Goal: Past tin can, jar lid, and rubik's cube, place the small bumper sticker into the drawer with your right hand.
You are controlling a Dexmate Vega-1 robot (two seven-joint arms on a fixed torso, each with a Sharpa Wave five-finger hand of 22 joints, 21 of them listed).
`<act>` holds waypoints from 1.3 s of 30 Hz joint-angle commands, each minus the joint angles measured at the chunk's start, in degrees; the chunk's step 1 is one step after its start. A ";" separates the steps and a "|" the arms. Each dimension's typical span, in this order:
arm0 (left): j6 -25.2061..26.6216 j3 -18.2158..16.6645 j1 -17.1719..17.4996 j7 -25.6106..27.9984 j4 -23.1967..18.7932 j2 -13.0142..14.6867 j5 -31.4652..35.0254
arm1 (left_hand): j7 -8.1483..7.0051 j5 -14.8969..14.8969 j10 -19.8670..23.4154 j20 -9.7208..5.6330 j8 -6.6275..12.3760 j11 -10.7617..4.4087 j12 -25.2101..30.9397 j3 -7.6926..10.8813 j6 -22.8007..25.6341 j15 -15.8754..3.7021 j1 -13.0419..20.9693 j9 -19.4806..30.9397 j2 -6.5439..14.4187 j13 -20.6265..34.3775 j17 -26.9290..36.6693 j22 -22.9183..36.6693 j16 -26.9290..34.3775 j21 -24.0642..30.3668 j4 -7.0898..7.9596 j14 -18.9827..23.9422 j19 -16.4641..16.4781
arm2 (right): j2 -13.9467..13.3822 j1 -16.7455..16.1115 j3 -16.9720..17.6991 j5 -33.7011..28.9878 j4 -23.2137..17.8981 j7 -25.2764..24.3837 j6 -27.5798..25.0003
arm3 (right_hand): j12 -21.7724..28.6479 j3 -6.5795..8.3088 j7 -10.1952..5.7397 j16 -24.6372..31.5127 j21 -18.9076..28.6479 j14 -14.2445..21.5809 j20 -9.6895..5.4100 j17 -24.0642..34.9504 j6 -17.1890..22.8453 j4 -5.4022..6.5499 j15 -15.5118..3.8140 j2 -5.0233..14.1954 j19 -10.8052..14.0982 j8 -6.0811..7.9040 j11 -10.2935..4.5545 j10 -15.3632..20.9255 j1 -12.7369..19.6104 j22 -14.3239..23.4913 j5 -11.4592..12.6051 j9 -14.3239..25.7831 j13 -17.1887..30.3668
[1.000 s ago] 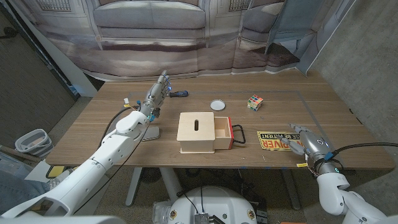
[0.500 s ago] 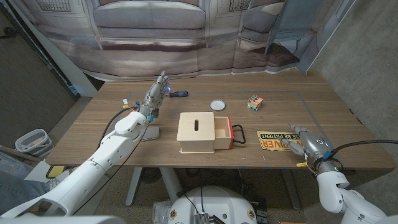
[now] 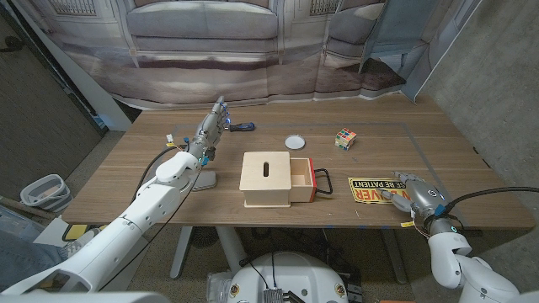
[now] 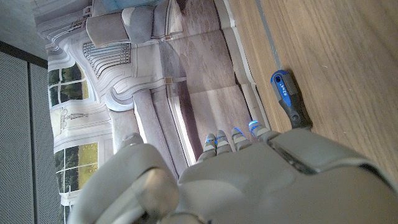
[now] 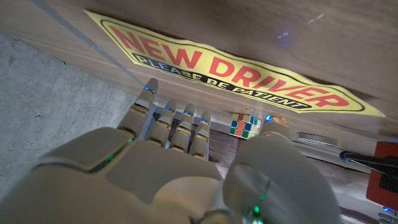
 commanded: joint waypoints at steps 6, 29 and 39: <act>-0.07 0.10 -0.49 -0.15 0.15 -0.10 0.19 | 0.12 0.29 -0.17 -0.95 0.17 0.42 0.22 -0.44 0.06 0.11 0.17 0.14 0.71 -0.03 0.08 0.12 0.27 0.08 0.23 -0.35 -0.75 | -0.83 2.22 -2.45 2.05 1.88 -2.12 -1.18 | -0.14 0.10 0.01 0.01 -0.22 -0.55 0.22 0.07 -0.64 -0.91 -0.24 -0.17 -0.14 -0.30 -0.03 -0.55 1.58 0.23 0.65 0.34 0.34; 0.37 0.44 -2.41 -1.59 2.12 -0.46 -0.09 | -0.07 0.29 -0.18 -0.74 0.08 0.43 0.22 -0.72 -0.01 0.05 0.22 0.14 0.86 -0.03 0.08 0.14 0.29 0.10 0.24 -0.37 -0.91 | -1.43 4.68 -4.98 6.13 3.01 -3.20 -3.31 | -0.05 0.15 -0.15 0.28 -0.04 -0.30 0.69 0.08 -1.03 -1.41 -0.46 -0.46 0.67 -0.23 0.04 -0.62 2.85 0.23 1.30 0.37 0.39; 0.36 0.37 -2.58 -1.68 2.40 -0.69 -0.23 | -0.16 0.29 -0.32 -0.71 0.04 0.44 0.16 -0.85 -0.06 0.01 0.25 0.14 0.90 -0.03 0.08 0.14 0.26 0.12 0.23 -0.46 -0.94 | -1.58 5.30 -5.39 8.23 3.77 -4.29 -2.72 | -0.11 0.23 -0.10 0.14 0.28 -0.95 0.09 0.13 -0.63 -1.55 -1.19 -0.42 1.80 0.01 0.38 -0.95 3.55 0.24 1.68 0.39 0.43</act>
